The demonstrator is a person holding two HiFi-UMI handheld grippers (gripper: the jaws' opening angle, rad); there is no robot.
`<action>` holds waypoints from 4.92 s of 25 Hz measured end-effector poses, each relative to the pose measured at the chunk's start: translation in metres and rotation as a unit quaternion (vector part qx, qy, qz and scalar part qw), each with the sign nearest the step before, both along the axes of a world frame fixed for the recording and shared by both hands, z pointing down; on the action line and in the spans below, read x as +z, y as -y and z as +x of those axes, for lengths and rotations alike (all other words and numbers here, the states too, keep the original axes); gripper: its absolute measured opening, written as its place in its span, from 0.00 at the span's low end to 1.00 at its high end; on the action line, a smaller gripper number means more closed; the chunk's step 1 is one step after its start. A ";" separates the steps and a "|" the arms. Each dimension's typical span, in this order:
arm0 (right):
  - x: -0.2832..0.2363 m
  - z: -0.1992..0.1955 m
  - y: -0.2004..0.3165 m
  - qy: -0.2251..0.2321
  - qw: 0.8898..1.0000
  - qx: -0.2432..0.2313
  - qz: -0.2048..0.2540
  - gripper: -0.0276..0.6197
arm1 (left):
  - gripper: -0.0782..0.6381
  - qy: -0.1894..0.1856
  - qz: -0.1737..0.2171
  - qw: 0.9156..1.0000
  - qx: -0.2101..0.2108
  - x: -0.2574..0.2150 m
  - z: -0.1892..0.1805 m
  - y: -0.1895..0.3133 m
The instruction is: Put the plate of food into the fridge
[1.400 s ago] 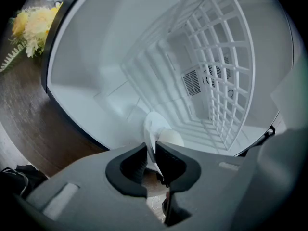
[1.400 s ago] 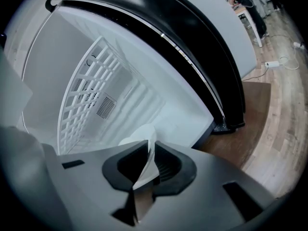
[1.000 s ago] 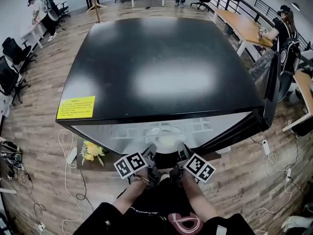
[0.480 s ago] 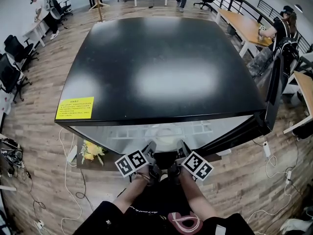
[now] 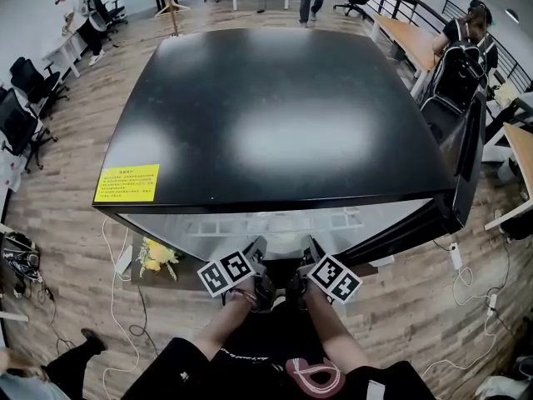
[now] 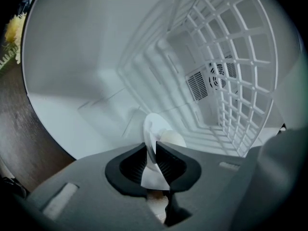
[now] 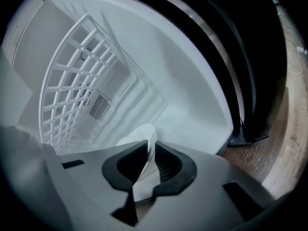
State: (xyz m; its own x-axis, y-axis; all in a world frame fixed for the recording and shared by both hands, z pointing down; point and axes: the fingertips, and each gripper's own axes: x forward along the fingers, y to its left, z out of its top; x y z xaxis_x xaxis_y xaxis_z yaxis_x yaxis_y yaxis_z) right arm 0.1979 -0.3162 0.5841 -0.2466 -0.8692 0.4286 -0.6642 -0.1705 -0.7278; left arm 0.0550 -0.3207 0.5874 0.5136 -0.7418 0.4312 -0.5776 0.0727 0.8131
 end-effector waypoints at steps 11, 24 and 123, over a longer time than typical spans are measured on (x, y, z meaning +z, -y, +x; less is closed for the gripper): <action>0.007 0.002 0.009 -0.016 1.000 -0.005 -0.003 0.13 | 0.20 0.001 -0.004 1.000 -0.013 0.009 0.002 0.008; 0.010 -0.002 0.021 -0.041 0.999 -0.022 -0.011 0.14 | 0.20 0.026 -0.031 0.999 -0.017 0.012 -0.002 0.018; -0.097 -0.053 -0.161 -0.271 0.956 -0.036 0.105 0.15 | 0.20 0.254 0.217 0.925 0.180 -0.091 -0.043 -0.132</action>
State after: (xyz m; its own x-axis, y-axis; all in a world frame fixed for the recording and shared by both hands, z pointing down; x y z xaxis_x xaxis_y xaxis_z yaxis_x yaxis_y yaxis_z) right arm 0.1444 -0.1557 0.4870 -0.1005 -0.9392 0.3282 -0.9583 0.0026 -0.2858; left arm 0.0118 -0.1882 0.4963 0.5736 -0.7220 0.3870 -0.8167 -0.4678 0.3379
